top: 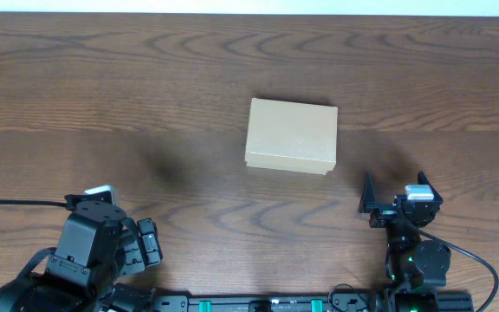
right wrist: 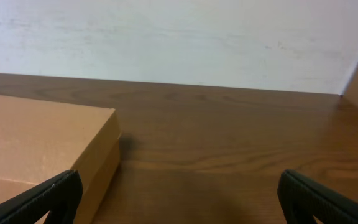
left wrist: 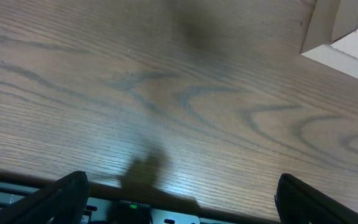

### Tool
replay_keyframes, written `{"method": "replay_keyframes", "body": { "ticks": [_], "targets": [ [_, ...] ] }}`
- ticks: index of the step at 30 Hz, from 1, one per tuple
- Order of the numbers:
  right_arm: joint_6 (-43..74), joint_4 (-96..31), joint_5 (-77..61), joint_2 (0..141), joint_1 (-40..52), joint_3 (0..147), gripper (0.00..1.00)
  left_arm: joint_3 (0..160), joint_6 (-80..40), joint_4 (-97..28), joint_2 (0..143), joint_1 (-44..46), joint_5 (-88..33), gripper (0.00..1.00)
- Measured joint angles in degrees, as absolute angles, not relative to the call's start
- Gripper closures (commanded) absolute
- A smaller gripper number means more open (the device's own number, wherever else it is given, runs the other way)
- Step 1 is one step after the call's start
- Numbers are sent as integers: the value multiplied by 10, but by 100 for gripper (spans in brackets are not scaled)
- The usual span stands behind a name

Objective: Pack container

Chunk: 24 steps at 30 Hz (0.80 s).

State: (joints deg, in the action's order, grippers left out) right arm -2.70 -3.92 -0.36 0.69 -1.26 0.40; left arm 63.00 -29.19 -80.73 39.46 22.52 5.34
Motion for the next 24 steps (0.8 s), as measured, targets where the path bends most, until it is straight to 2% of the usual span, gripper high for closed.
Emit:
{"method": "replay_keyframes", "body": {
  "ticks": [13, 18, 21, 24],
  "targets": [
    [-27, -39, -3, 7, -13, 4, 1, 630, -292, -817, 387, 225, 56, 5],
    [-27, -40, -3, 7, -13, 4, 1, 630, -280, -635, 357, 209, 83, 5],
    [-27, -39, -2, 7, -13, 4, 1, 630, -224, -486, 340, 178, 81, 5],
    [-27, -39, -2, 7, -13, 4, 1, 628, -162, -401, 327, 132, 61, 5]
  ]
}}
